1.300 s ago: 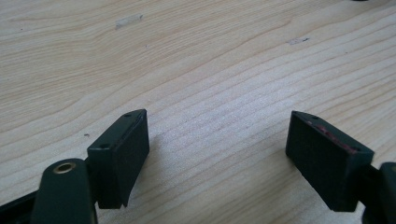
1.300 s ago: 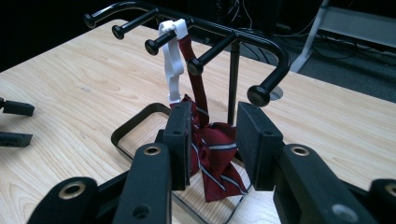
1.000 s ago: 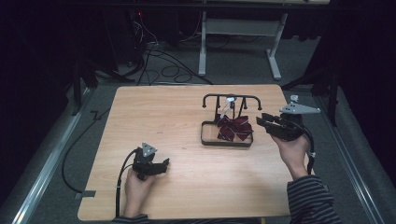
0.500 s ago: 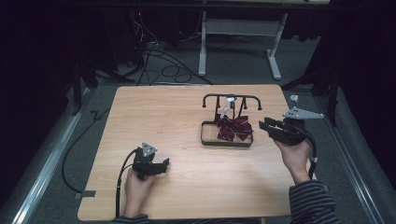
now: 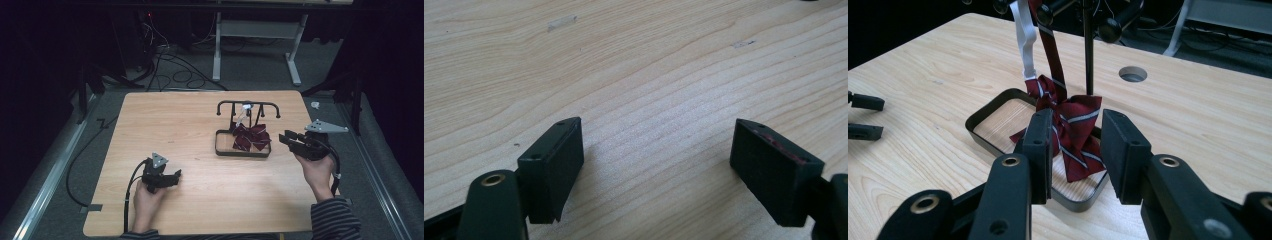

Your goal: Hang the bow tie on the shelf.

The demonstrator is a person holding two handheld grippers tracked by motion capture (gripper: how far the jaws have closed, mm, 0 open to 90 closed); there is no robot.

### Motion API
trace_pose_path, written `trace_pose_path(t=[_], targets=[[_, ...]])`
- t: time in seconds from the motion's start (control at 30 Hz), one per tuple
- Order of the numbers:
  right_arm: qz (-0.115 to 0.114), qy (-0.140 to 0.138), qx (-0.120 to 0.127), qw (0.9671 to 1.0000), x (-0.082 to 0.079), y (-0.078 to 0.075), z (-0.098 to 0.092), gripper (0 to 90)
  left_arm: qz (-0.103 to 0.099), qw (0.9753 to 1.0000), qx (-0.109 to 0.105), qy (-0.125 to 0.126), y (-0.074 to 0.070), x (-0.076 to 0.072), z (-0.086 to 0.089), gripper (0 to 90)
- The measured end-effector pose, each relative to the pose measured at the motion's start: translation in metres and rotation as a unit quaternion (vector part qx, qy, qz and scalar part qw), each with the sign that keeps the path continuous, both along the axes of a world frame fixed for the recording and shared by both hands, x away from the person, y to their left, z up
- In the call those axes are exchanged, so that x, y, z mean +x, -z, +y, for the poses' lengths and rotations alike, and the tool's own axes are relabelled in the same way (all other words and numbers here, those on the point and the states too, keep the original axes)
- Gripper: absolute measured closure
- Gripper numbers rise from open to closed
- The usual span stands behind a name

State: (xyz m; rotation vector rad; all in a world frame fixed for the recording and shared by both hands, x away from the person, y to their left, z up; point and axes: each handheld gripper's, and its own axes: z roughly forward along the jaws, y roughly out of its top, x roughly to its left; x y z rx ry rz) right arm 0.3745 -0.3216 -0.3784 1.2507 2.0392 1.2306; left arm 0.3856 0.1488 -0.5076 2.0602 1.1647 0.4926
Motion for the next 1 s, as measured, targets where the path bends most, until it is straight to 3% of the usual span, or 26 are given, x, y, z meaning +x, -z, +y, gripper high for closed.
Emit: trace_pose_path(t=[1.0], targets=[[0.030, 0.008, 0.011, 0.9994, -0.014, 0.041, -0.005, 67.5, -0.001, 1.0000, 0.000, 0.000, 0.000, 0.000, 0.000, 21.9]])
